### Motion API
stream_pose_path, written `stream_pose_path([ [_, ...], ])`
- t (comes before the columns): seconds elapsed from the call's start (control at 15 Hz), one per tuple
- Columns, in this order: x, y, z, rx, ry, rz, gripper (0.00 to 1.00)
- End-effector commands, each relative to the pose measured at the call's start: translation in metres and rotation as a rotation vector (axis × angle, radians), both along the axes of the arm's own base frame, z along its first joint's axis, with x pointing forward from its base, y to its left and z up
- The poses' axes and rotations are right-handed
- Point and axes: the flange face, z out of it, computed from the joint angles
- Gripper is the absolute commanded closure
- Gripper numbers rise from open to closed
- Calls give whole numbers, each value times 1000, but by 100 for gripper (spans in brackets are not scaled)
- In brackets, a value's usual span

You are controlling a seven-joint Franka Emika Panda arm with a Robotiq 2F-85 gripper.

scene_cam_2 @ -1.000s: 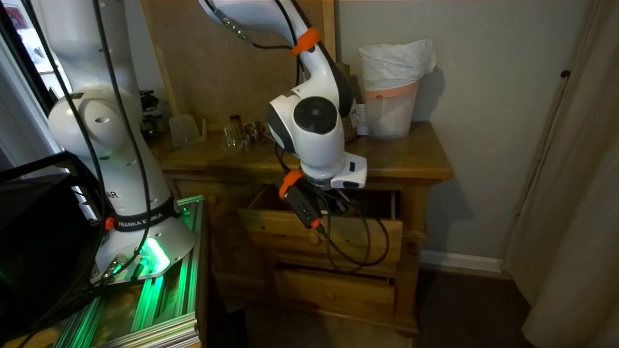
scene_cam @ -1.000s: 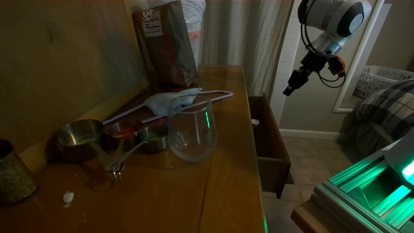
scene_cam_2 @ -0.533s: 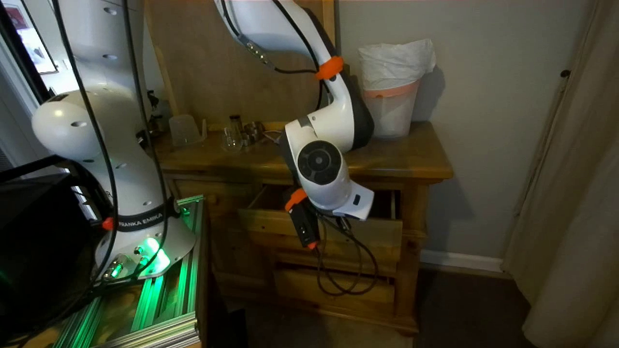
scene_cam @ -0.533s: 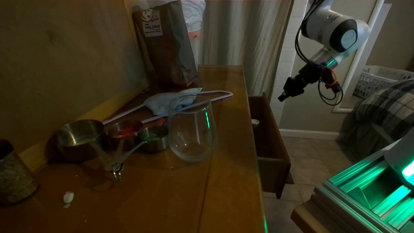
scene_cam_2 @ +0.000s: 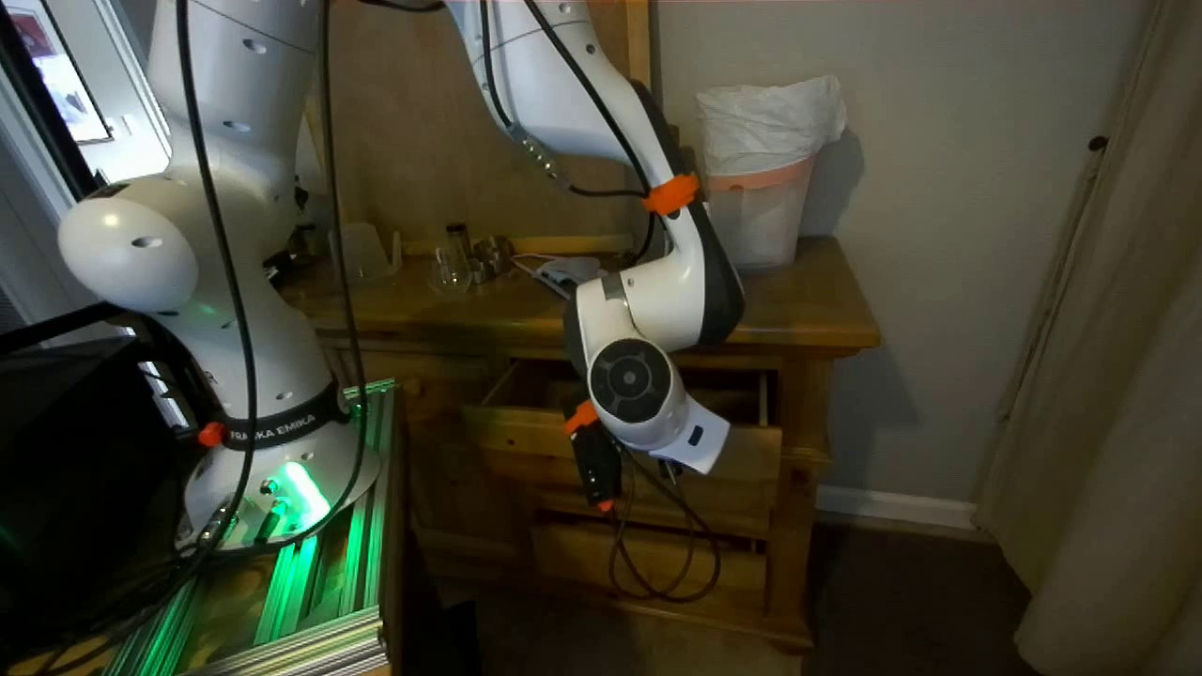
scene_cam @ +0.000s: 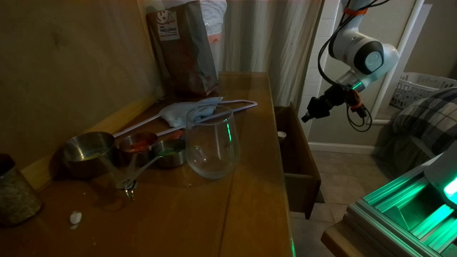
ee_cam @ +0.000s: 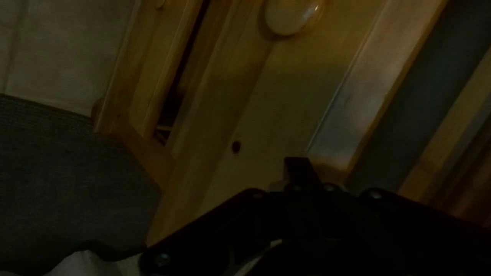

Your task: Put the object in the open drawer and close the drawer

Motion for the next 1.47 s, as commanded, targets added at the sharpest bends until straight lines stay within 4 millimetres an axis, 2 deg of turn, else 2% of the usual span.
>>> stream_pose_path([
  [0.0, 7, 2, -24, 80, 3, -44, 100],
  [0.13, 10, 8, -36, 133, 8, -56, 100],
  [0.47, 20, 22, -50, 282, -7, -112, 100],
  [1.13, 64, 99, -79, 490, 20, -109, 100],
  [1.4, 72, 114, -90, 507, 34, -90, 100],
])
